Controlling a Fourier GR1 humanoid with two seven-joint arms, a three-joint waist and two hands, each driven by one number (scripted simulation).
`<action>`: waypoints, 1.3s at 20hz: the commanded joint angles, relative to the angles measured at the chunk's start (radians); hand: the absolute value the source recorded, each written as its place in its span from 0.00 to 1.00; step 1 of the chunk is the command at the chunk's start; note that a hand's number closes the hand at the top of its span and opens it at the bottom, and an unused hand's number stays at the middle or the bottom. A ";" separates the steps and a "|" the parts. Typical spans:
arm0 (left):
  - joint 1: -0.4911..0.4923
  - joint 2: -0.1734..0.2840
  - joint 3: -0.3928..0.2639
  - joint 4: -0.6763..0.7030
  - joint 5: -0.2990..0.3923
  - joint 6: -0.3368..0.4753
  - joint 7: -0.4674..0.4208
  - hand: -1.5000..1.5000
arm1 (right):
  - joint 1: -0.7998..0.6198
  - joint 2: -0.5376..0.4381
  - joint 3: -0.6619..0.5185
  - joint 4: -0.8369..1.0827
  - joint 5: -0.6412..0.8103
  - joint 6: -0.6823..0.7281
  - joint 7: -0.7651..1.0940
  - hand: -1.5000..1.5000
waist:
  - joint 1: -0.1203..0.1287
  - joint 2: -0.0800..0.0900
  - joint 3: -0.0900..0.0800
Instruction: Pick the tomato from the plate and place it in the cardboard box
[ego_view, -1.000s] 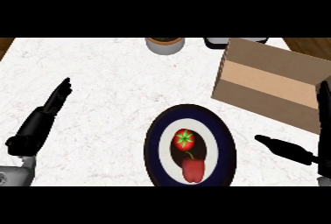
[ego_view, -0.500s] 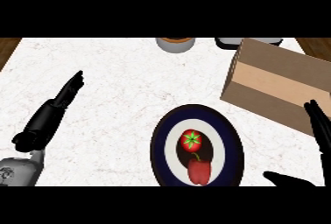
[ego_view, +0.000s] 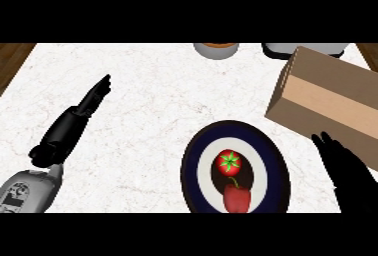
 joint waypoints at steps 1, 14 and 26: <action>-0.042 -0.002 0.004 0.014 0.005 -0.016 0.006 0.50 | -0.135 0.074 0.071 -0.026 0.003 0.182 0.262 0.00 | 0.022 0.005 0.000; -0.054 -0.012 0.004 0.038 -0.016 -0.013 0.026 0.50 | -0.333 0.481 0.170 0.287 0.012 0.310 0.439 0.00 | 0.004 -0.004 0.005; -0.015 -0.004 0.031 0.011 -0.002 -0.029 0.019 0.50 | -0.451 0.760 0.129 0.595 0.203 0.421 0.439 0.00 | -0.015 -0.011 0.008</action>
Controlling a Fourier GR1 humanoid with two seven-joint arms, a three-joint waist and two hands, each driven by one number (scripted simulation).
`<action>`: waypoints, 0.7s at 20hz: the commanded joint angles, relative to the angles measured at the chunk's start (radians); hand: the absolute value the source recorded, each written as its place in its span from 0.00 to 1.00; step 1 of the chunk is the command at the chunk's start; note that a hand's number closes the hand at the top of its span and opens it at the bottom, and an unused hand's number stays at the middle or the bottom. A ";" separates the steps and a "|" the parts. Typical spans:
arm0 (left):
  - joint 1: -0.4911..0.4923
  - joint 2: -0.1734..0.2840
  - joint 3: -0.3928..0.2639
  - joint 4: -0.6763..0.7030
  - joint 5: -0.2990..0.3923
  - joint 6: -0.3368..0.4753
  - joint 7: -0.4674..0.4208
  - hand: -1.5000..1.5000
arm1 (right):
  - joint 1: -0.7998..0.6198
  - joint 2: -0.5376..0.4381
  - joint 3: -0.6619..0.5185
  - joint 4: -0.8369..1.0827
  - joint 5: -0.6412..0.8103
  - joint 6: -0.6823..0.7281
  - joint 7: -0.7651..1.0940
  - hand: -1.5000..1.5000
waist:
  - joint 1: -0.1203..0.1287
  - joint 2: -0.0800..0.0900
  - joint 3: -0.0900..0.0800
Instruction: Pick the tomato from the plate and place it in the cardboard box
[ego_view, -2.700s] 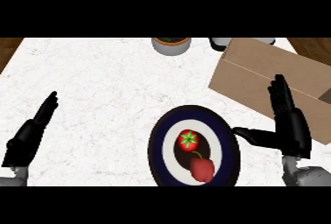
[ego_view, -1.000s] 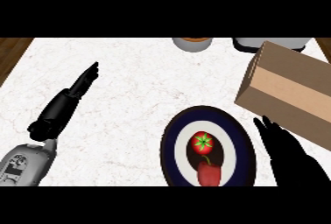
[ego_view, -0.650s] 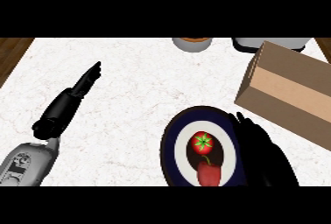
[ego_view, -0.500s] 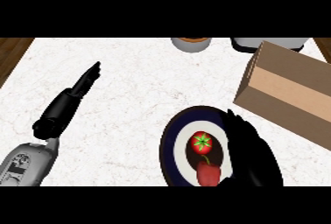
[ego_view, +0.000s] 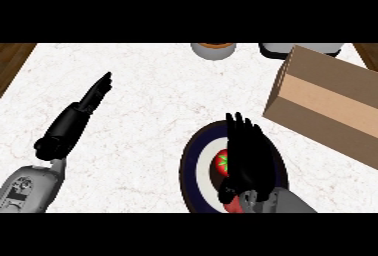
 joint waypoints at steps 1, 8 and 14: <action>0.029 -0.035 -0.028 0.001 -0.033 0.025 -0.030 0.50 | -0.050 0.116 -0.006 0.095 0.044 0.124 0.245 0.00 | -0.008 0.001 0.001; 0.015 0.016 0.029 -0.023 -0.005 -0.014 0.003 0.50 | -0.010 0.146 -0.039 0.127 0.094 0.178 0.222 0.00 | -0.019 -0.002 0.003; 0.045 -0.004 0.031 -0.013 -0.012 -0.023 -0.021 0.50 | -0.019 0.212 -0.093 0.205 0.132 0.164 0.159 0.00 | -0.013 0.001 0.004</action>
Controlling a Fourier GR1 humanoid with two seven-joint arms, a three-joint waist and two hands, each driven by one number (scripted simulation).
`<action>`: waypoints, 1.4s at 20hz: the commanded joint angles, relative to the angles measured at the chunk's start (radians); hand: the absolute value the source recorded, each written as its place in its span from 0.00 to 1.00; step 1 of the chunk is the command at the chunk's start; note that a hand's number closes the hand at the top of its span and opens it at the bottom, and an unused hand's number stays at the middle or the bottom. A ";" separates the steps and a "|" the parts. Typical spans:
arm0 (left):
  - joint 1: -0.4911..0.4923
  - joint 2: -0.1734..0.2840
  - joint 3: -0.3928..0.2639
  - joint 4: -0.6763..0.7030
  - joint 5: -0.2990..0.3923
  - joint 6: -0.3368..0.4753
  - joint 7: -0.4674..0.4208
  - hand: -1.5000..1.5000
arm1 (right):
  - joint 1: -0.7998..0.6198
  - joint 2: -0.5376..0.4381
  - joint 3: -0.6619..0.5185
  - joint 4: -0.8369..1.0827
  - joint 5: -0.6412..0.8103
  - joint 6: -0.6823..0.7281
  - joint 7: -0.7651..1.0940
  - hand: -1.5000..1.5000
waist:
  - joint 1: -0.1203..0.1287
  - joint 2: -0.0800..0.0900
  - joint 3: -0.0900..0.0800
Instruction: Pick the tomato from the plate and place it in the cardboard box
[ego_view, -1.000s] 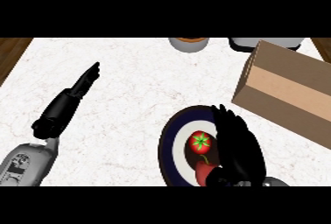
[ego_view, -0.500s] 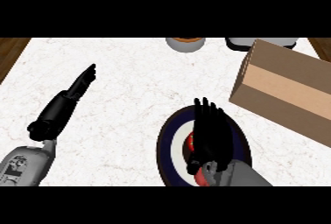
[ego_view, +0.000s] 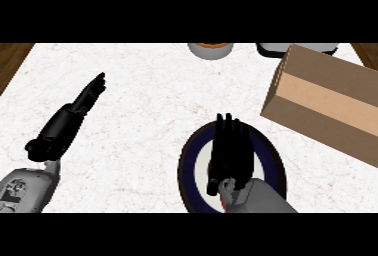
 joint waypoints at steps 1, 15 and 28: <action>0.007 0.006 0.018 -0.003 0.003 -0.016 0.009 0.50 | 0.002 0.047 -0.001 -0.018 0.017 0.081 0.221 0.00 | -0.002 -0.001 0.001; 0.033 0.001 0.050 0.026 -0.023 -0.044 -0.062 0.50 | 0.075 0.048 -0.088 0.070 0.109 0.062 0.104 0.00 | -0.002 0.002 0.001; 0.051 -0.097 0.034 -0.031 -0.108 -0.015 -0.017 0.50 | 0.093 0.034 -0.046 0.156 0.264 -0.022 -0.140 1.00 | 0.000 0.002 0.001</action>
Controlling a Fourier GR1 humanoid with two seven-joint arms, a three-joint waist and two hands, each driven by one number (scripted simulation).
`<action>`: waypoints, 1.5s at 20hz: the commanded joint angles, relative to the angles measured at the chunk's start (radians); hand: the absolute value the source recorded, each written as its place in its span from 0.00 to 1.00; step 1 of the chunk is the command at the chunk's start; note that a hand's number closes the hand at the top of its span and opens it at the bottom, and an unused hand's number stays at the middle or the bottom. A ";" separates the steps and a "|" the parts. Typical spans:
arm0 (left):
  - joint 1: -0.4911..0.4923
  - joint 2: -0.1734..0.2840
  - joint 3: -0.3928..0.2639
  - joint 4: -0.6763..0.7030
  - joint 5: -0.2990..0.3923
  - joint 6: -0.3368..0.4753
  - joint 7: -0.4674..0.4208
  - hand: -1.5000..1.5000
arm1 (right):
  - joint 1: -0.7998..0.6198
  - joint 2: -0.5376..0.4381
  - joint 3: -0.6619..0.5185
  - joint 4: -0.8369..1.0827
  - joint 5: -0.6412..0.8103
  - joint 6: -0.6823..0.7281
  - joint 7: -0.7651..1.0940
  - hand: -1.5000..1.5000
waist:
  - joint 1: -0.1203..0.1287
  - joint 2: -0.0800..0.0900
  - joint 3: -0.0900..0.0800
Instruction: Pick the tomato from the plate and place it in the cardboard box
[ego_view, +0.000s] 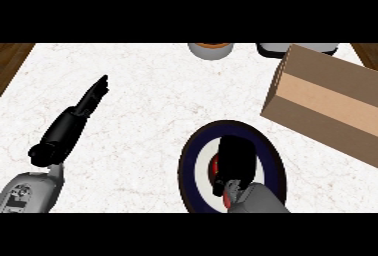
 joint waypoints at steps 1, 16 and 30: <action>-0.013 0.007 0.035 0.029 -0.003 -0.033 -0.013 0.50 | -0.010 0.016 0.010 0.068 0.097 -0.041 0.021 1.00 | -0.001 0.004 0.001; 0.011 -0.001 0.023 -0.013 -0.008 -0.044 0.001 0.50 | -0.027 -0.335 0.167 -0.317 -0.159 -0.113 -0.943 1.00 | 0.000 0.002 0.002; -0.003 -0.032 0.038 0.029 -0.037 -0.023 -0.015 0.50 | 0.014 -0.354 -0.340 -0.714 -0.415 -0.028 -0.695 1.00 | -0.020 0.003 0.000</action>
